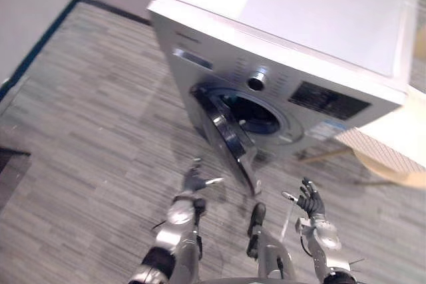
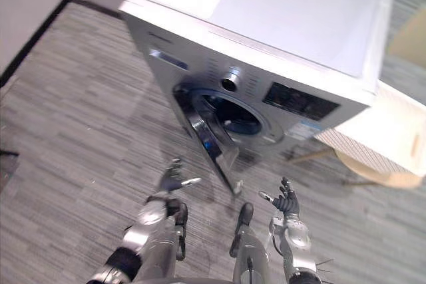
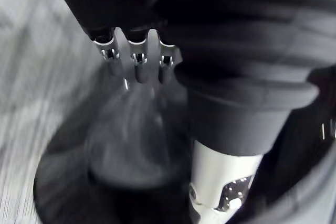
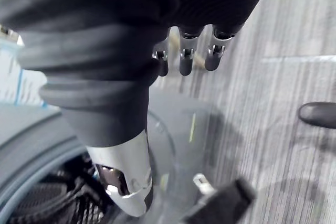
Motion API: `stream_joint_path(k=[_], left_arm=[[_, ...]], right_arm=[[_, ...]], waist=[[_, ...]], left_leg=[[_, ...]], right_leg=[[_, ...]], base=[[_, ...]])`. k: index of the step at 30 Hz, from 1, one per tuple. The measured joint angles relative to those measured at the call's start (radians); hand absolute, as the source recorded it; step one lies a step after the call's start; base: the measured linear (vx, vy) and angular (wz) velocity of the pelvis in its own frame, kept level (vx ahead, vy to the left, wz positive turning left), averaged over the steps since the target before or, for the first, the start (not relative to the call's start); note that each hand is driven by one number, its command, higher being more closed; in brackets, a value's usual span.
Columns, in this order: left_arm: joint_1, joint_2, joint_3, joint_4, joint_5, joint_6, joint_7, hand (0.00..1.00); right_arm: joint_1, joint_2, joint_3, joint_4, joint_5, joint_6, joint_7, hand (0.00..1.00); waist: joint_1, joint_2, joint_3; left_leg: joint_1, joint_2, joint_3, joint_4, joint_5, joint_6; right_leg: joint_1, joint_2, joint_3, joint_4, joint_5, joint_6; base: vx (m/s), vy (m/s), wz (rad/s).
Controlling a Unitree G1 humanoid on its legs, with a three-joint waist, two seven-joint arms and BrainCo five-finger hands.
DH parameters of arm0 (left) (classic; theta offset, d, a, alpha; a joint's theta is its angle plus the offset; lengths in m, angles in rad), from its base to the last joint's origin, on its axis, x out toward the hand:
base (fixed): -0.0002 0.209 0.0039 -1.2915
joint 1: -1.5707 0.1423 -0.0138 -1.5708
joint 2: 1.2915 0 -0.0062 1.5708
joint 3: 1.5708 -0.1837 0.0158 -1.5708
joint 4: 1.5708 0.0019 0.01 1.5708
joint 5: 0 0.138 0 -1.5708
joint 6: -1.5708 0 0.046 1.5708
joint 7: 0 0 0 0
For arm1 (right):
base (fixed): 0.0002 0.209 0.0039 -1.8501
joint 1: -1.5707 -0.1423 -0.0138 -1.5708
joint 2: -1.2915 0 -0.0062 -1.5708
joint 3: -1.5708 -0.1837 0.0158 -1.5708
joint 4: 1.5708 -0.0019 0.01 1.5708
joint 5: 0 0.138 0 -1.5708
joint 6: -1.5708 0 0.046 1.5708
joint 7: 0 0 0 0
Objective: Pick up the laundry basket with both hands and put the clothes into the washing machine.
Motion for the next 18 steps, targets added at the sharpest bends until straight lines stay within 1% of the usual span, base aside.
stream_joint_path(k=[1, 2, 3, 4, 5, 6, 7, 8, 9, 10, 11, 12, 13, 15, 17, 18], left_arm=[[-0.103, -0.028, 0.018, 0.098, -0.067, 0.01, 0.029, 0.0], [-0.151, -0.029, 0.005, 0.119, -0.092, 0.009, 0.028, 0.0], [-0.267, -0.045, 0.003, 0.138, -0.162, 0.009, 0.03, 0.0], [-0.41, -0.069, 0.005, 0.165, -0.234, -0.005, 0.033, 0.0], [-0.482, -0.08, 0.005, 0.18, -0.273, -0.016, 0.034, 0.0], [-0.584, -0.095, 0.009, 0.186, -0.321, -0.03, 0.035, 0.0], [-0.703, -0.1, 0.02, 0.188, -0.37, -0.028, 0.041, 0.0], [-0.777, -0.091, 0.013, 0.192, -0.394, -0.01, 0.023, 0.0], [-0.805, -0.101, 0.018, 0.207, -0.41, -0.004, 0.022, 0.0], [-0.877, -0.098, 0.059, 0.209, -0.422, -0.006, 0.03, 0.0], [-0.978, -0.059, 0.097, 0.207, -0.436, -0.008, 0.031, 0.0], [-1.03, -0.033, 0.092, 0.204, -0.44, -0.009, 0.03, 0.0], [-1.042, -0.044, 0.077, 0.17, -0.446, -0.033, 0.03, 0.0], [-1.045, -0.049, 0.081, 0.149, -0.437, -0.046, 0.042, 0.0], [-1.044, -0.054, 0.081, 0.139, -0.417, -0.044, 0.041, 0.0], [-1.01, -0.056, 0.083, 0.09, -0.39, -0.043, 0.042, 0.0]], right_arm=[[-0.026, -0.008, 0.0, 0.02, 0.005, 0.001, -0.016, 0.0], [-0.037, -0.013, 0.0, 0.02, 0.008, 0.0, -0.02, 0.0], [-0.065, -0.025, -0.001, 0.019, 0.021, 0.0, -0.032, 0.0], [-0.093, -0.039, -0.007, 0.019, 0.044, 0.001, -0.041, 0.0], [-0.105, -0.046, -0.012, 0.018, 0.053, 0.001, -0.043, 0.0], [-0.113, -0.052, -0.033, 0.003, 0.065, 0.001, -0.047, 0.0], [-0.107, -0.058, -0.058, -0.035, 0.083, 0.004, -0.057, 0.0], [-0.092, -0.063, -0.088, -0.082, 0.09, 0.011, -0.058, 0.0], [-0.086, -0.066, -0.105, -0.103, 0.092, 0.015, -0.058, 0.0], [-0.078, -0.066, -0.145, -0.14, 0.098, 0.016, -0.059, 0.0], [-0.068, -0.065, -0.179, -0.166, 0.117, 0.017, -0.062, 0.0], [-0.06, -0.061, -0.185, -0.179, 0.12, 0.017, -0.064, 0.0], [-0.039, -0.058, -0.196, -0.186, 0.122, 0.017, -0.074, 0.0], [-0.026, -0.046, -0.174, -0.209, 0.122, 0.017, -0.073, 0.0], [-0.023, -0.042, -0.15, -0.24, 0.122, 0.013, -0.073, 0.0], [-0.023, -0.041, -0.127, -0.252, 0.122, 0.01, -0.069, 0.0]], waist=[[-0.033, 0.001, 0.015], [-0.048, 0.001, 0.026], [-0.074, -0.008, 0.053], [-0.088, -0.021, 0.073], [-0.094, -0.025, 0.082], [-0.111, -0.027, 0.098], [-0.126, -0.024, 0.11], [-0.137, -0.016, 0.114], [-0.139, -0.013, 0.116], [-0.146, -0.008, 0.119], [-0.158, 0.001, 0.125], [-0.164, 0.007, 0.13], [-0.157, 0.017, 0.136], [-0.149, 0.023, 0.138], [-0.137, 0.038, 0.145], [-0.132, 0.055, 0.15]], left_leg=[[0.001, 0.002, 0.046, 0.005, -0.002, 0.001], [0.002, 0.003, 0.069, 0.009, -0.005, 0.006], [-0.005, 0.007, 0.123, 0.028, -0.025, 0.012], [-0.018, 0.012, 0.177, 0.055, -0.054, 0.014], [-0.024, 0.017, 0.205, 0.071, -0.068, 0.016], [-0.03, 0.025, 0.242, 0.098, -0.09, 0.016], [-0.036, 0.045, 0.285, 0.14, -0.121, 0.014], [-0.042, 0.073, 0.328, 0.197, -0.164, 0.013], [-0.043, 0.09, 0.347, 0.22, -0.188, 0.011], [-0.057, 0.115, 0.377, 0.256, -0.224, 0.005], [-0.067, 0.137, 0.395, 0.282, -0.244, -0.001], [-0.072, 0.149, 0.397, 0.293, -0.251, -0.002], [-0.072, 0.166, 0.403, 0.306, -0.255, -0.006], [-0.054, 0.174, 0.406, 0.301, -0.256, -0.011], [-0.049, 0.172, 0.406, 0.299, -0.255, -0.012], [-0.045, 0.172, 0.404, 0.297, -0.254, -0.012]], right_leg=[[-0.013, 0.008, 0.048, -0.037, 0.033, 0.001], [-0.017, 0.011, 0.071, -0.052, 0.046, 0.005], [-0.039, 0.017, 0.123, -0.071, 0.073, 0.009], [-0.067, 0.024, 0.185, -0.089, 0.092, 0.017], [-0.077, 0.028, 0.212, -0.101, 0.096, 0.021], [-0.085, 0.034, 0.242, -0.12, 0.099, 0.025], [-0.095, 0.047, 0.275, -0.137, 0.101, 0.025], [-0.102, 0.059, 0.307, -0.142, 0.118, 0.029], [-0.108, 0.071, 0.323, -0.142, 0.13, 0.029], [-0.121, 0.093, 0.357, -0.15, 0.14, 0.028], [-0.132, 0.108, 0.364, -0.153, 0.147, 0.026], [-0.133, 0.116, 0.362, -0.154, 0.151, 0.022], [-0.131, 0.128, 0.357, -0.153, 0.153, 0.019], [-0.129, 0.138, 0.354, -0.151, 0.154, 0.017], [-0.128, 0.137, 0.353, -0.149, 0.154, 0.017], [-0.122, 0.136, 0.348, -0.147, 0.153, 0.017]], base=[[-0.04, 0.006, -0.81], [-0.04, 0.004, -1.14], [-0.05, -0.003, -1.24], [-0.05, -0.006, -1.33], [-0.05, -0.016, -1.21], [-0.02, -0.023, -1.13], [0.01, -0.02, -1.34], [0.06, -0.017, -1.27], [0.08, -0.011, -1.31], [0.08, -0.02, -1.07], [0.1, -0.037, -0.83], [0.1, -0.058, -0.38], [0.1, -0.065, -0.19], [0.07, -0.052, -0.16], [0.02, -0.02, -0.03], [-0.01, -0.034, 0.1]])
